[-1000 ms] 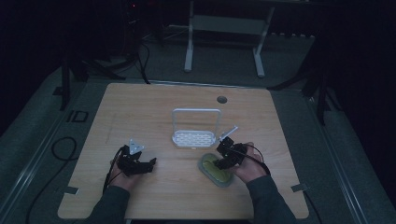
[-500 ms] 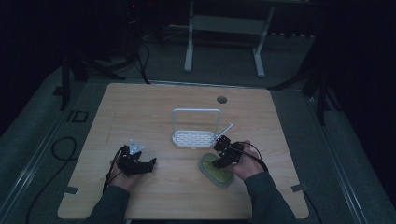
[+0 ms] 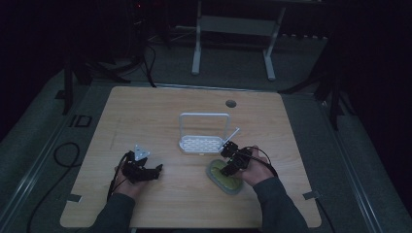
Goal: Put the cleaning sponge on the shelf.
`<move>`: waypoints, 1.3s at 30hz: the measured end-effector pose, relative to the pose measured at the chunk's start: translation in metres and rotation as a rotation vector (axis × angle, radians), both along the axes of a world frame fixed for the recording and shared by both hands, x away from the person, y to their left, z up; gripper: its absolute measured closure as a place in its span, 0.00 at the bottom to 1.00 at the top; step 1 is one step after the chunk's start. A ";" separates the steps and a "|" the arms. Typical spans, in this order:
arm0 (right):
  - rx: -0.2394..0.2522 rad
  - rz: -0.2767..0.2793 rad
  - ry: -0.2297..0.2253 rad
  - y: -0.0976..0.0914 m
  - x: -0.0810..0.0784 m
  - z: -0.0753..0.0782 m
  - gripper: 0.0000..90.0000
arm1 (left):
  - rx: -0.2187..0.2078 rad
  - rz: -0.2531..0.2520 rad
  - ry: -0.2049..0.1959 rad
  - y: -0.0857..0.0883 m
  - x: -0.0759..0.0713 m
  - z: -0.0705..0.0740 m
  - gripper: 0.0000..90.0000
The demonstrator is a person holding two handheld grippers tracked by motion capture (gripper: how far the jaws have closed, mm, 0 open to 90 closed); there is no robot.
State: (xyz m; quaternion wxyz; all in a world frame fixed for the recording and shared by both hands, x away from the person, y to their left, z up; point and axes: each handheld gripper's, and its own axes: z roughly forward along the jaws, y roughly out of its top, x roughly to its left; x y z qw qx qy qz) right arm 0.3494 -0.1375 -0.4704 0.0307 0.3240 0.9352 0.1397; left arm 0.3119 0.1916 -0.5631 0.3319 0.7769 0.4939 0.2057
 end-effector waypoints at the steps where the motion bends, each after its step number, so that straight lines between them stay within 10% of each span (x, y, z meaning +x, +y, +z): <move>1: -0.003 0.001 0.003 0.000 0.000 0.000 0.59 | 0.000 0.000 0.000 0.000 0.000 0.000 0.21; 39: -0.115 0.115 0.071 0.011 0.006 -0.006 0.77 | 0.001 -0.001 0.000 0.000 0.000 0.000 0.21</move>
